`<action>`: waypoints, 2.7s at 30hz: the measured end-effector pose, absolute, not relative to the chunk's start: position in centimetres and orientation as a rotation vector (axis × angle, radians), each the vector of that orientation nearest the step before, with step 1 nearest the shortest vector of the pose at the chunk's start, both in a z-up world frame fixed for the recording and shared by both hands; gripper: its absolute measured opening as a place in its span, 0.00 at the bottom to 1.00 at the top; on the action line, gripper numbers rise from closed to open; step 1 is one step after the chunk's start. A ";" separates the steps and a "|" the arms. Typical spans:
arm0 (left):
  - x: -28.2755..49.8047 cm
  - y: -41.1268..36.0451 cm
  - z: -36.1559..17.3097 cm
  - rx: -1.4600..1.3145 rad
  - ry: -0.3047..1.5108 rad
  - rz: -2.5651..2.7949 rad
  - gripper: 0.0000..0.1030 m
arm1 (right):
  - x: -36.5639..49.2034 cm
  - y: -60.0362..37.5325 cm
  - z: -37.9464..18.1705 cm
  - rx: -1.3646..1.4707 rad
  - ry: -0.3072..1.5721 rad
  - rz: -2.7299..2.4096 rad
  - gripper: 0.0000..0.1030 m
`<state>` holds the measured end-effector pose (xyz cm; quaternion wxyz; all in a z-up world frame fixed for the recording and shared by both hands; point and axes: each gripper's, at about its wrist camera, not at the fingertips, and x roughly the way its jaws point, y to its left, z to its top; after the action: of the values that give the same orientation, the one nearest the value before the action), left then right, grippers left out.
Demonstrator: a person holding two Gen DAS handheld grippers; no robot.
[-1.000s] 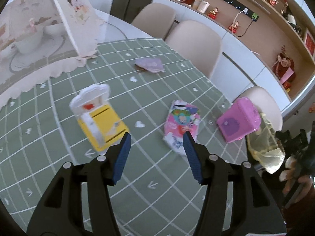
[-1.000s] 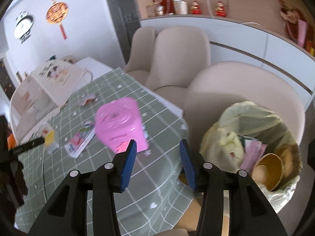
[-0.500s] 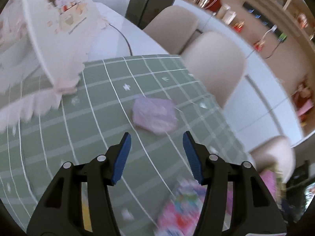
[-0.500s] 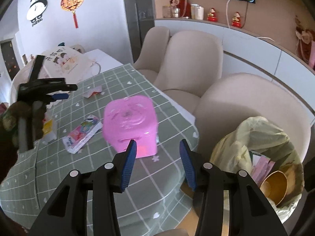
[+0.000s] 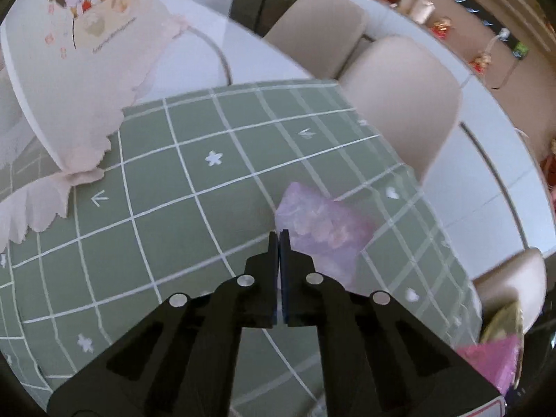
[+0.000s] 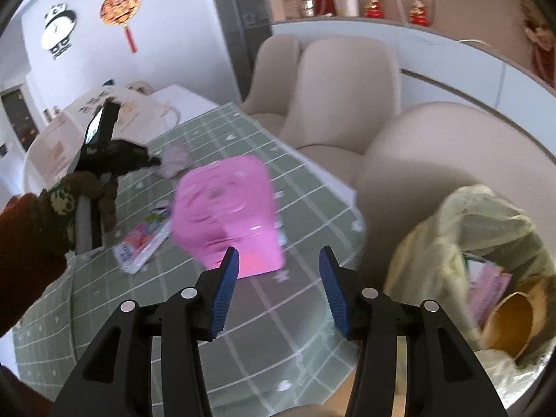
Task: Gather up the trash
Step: 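Move both grippers back over the table toward the remaining wrappers, then grasp the pink-and-white snack wrapper with the right gripper, then grasp the translucent purple wrapper with the left gripper while the right holds its wrapper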
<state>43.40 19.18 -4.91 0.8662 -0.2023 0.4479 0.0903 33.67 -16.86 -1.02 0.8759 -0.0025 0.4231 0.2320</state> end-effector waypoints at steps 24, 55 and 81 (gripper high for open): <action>14.8 19.8 -3.6 -0.479 0.931 0.191 0.01 | 35.4 -0.6 -6.4 0.049 1.076 0.600 0.44; 14.8 20.3 -4.0 -0.437 0.937 0.128 0.37 | 34.7 1.8 -5.5 -0.231 1.061 0.648 0.07; 15.6 18.1 -6.2 -0.501 1.001 0.213 0.28 | 29.1 -5.5 -2.8 -0.134 0.986 0.663 0.07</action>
<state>15.59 18.14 -6.15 0.8420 -0.2371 0.4740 0.1008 29.05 -5.55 -2.76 0.8267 -0.0631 0.4640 0.3121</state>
